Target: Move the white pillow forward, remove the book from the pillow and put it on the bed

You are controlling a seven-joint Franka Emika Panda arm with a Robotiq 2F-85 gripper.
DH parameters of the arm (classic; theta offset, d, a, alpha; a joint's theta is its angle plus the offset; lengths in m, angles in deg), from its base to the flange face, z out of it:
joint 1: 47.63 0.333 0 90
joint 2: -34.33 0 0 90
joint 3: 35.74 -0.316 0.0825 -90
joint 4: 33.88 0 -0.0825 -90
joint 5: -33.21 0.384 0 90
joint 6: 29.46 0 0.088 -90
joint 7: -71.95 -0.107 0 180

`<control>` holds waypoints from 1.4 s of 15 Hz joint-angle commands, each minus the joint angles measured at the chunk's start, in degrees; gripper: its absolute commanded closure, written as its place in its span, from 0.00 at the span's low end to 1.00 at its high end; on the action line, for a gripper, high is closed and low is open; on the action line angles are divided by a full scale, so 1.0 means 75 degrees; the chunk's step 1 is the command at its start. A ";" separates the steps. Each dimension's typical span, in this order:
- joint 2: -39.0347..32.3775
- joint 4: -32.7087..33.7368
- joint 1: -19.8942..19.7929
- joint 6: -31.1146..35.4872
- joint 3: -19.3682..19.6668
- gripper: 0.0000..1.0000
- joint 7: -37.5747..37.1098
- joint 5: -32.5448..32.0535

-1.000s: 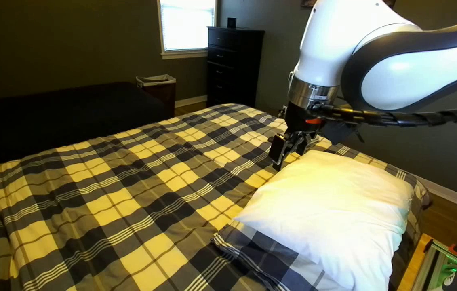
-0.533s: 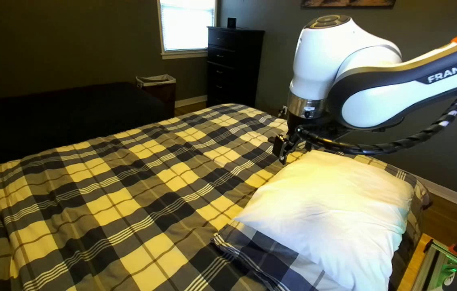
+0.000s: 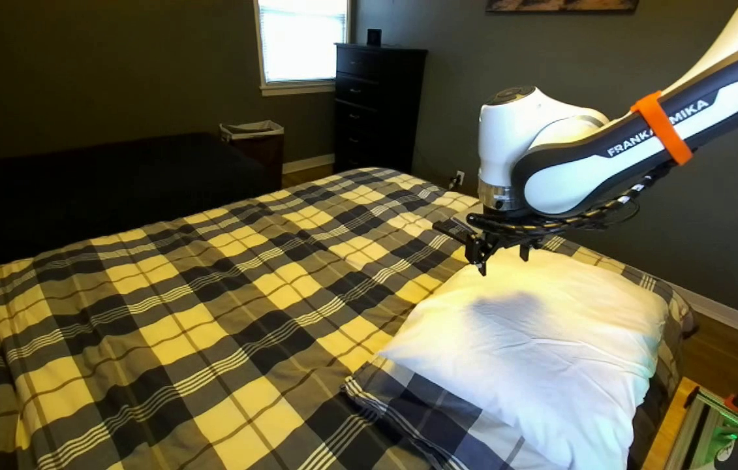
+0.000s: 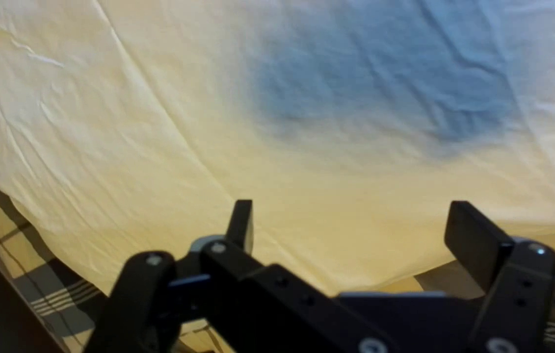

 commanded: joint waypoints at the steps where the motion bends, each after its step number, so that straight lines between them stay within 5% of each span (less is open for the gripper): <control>1: -0.0365 0.0002 -0.0180 0.0329 0.0766 0.00 -0.0132 0.0048; 6: -0.0744 -0.0367 -0.0398 0.1445 0.1609 0.00 0.0123 0.0940; 15: -0.2254 -0.0387 -0.0109 0.2563 0.1841 0.00 -0.0107 0.2226; 16: -0.2326 -0.0350 -0.0079 0.2543 0.1876 0.25 -0.0172 0.2210; 21: -0.2452 -0.0260 0.0134 0.2542 0.2076 0.55 -0.0625 0.1950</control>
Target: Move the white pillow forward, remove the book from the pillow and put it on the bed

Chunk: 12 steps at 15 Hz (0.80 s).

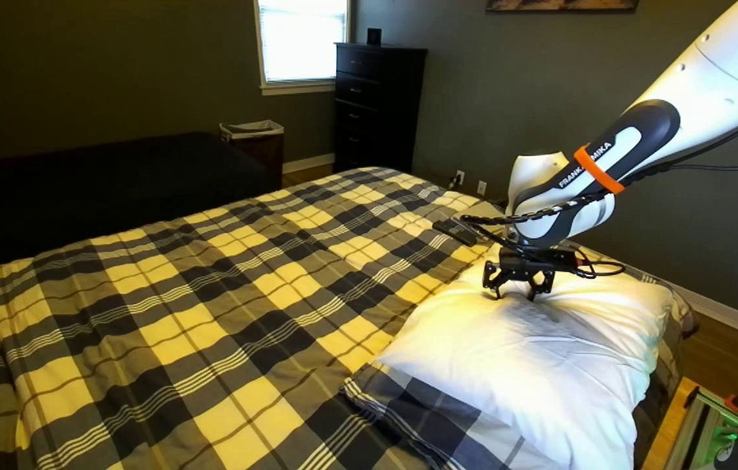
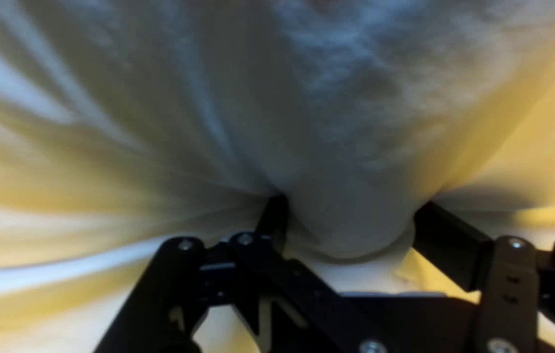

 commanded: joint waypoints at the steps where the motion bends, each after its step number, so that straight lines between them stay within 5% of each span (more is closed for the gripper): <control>1: -0.0323 0.0042 0.0353 0.0186 0.0267 0.64 -0.0652 -0.0270; 6: 0.0148 0.0090 0.0440 -0.0456 0.0360 1.00 -0.0890 -0.0395; 12: 0.1047 0.0154 0.0268 -0.1734 0.0438 1.00 -0.1260 -0.1146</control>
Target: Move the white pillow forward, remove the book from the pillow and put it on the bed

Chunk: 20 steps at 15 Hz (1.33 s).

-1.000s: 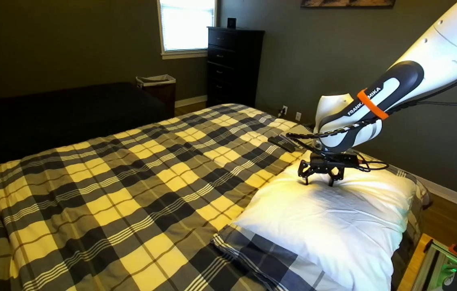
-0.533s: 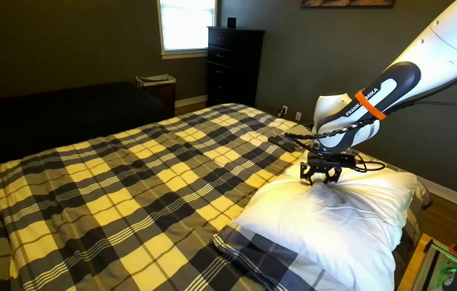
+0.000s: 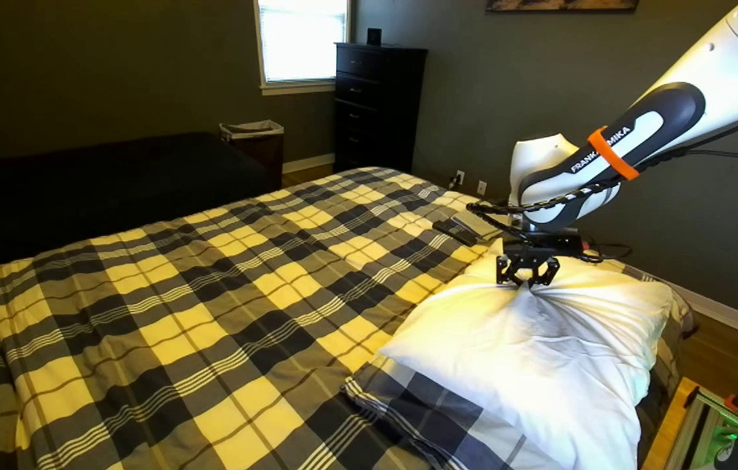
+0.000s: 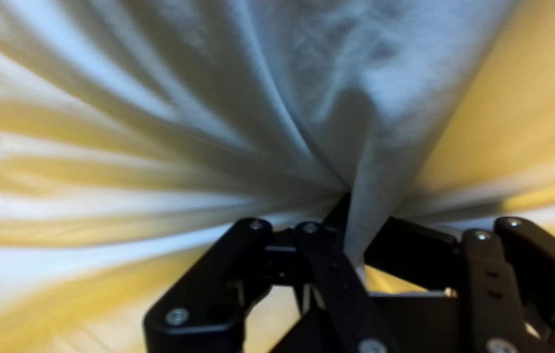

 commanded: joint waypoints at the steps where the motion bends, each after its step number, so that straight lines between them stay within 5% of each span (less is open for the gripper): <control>1: 0.0688 -0.0018 -0.0044 -0.0803 0.0083 1.00 -0.0525 -0.0645; 7: 0.1794 0.0212 -0.0406 -0.1695 -0.0086 1.00 -0.1167 -0.1450; 20: 0.3641 0.0642 -0.1113 -0.2196 -0.0748 1.00 -0.1762 -0.2217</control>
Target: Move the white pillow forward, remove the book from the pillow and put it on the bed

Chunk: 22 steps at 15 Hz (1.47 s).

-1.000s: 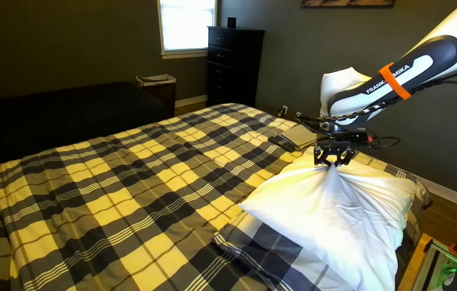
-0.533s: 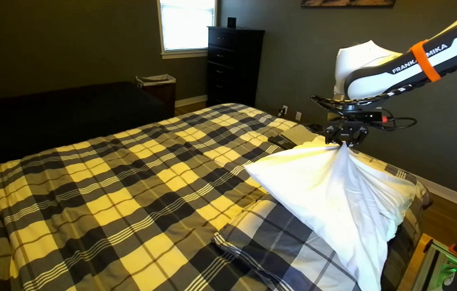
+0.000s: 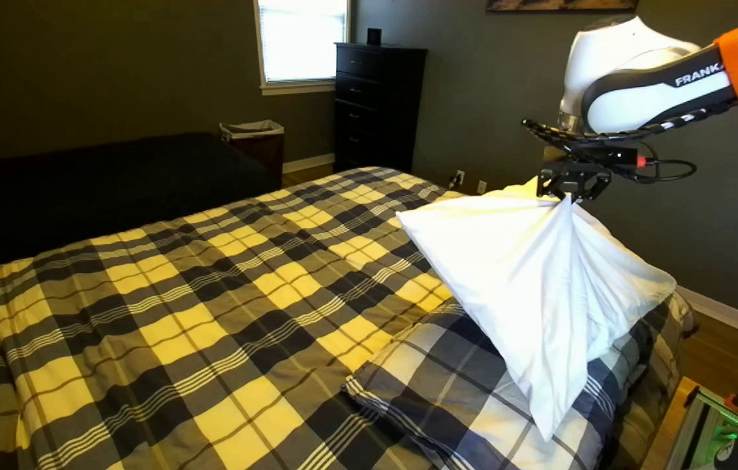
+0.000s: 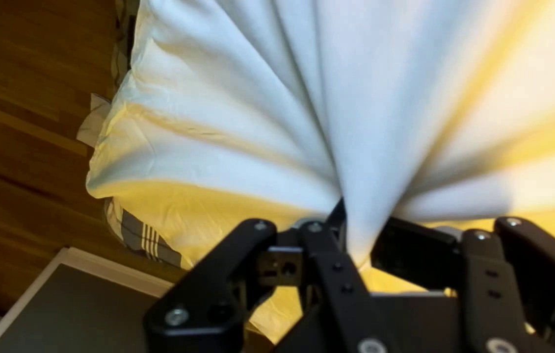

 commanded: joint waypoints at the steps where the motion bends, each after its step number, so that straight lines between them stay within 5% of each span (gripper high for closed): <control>1: 0.0685 0.0291 -0.0166 -0.0364 -0.0405 1.00 -0.0298 -0.0279; 10: -0.0053 0.1702 -0.0161 -0.0280 -0.1056 1.00 -0.1460 -0.0366; 18: -0.1210 0.3088 0.0177 -0.0394 -0.1045 1.00 -0.2844 -0.0045; 19: -0.0901 0.2472 0.0212 -0.0103 -0.0904 1.00 -0.2485 -0.0180; 22: -0.1222 0.2772 0.0319 -0.0108 -0.0879 1.00 -0.2710 -0.0166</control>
